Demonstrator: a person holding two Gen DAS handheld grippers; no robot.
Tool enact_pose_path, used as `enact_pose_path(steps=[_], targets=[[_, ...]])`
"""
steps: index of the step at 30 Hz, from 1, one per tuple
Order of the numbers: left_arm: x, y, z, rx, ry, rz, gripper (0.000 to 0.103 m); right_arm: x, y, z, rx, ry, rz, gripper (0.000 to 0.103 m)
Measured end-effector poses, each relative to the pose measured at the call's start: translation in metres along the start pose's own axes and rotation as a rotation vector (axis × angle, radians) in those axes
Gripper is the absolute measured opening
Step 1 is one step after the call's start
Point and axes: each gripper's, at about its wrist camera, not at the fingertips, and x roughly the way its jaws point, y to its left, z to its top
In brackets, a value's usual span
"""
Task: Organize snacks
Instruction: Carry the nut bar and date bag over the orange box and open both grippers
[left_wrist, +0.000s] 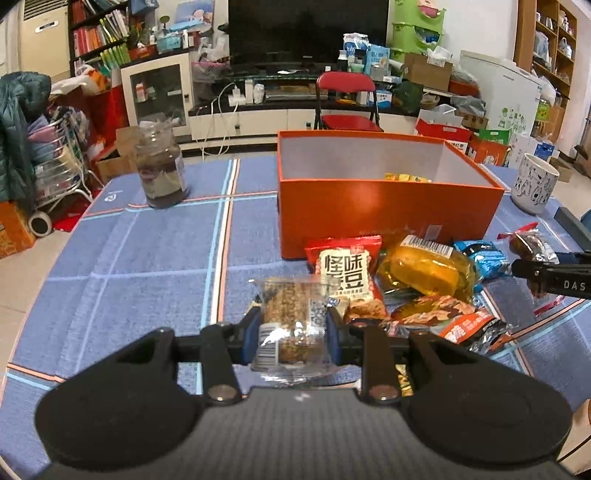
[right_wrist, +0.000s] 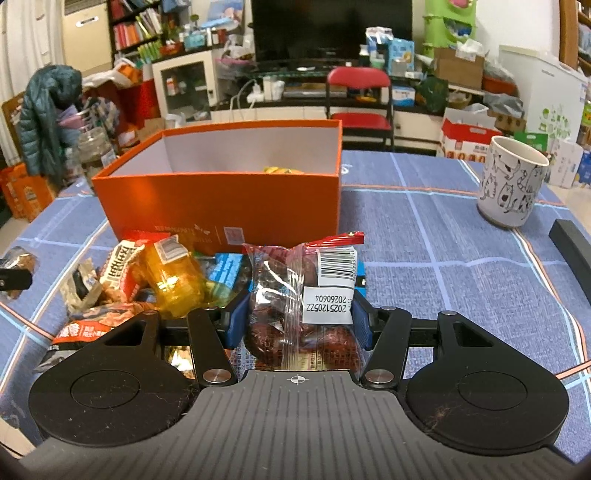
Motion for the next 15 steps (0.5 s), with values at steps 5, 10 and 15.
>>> enact_pose_path(steps=[5, 10, 15], targets=[[-0.007, 0.001, 0.006, -0.032, -0.017, -0.037, 0.027, -0.008, 0.004, 0.006, 0.008, -0.020, 0.020, 0.042], [-0.011, -0.002, 0.041, -0.057, -0.081, -0.078, 0.027, -0.023, 0.005, 0.033, 0.011, -0.097, 0.051, 0.042], [0.015, -0.011, 0.085, -0.054, -0.127, -0.070, 0.027, -0.005, 0.001, 0.071, 0.040, -0.131, 0.061, 0.042]])
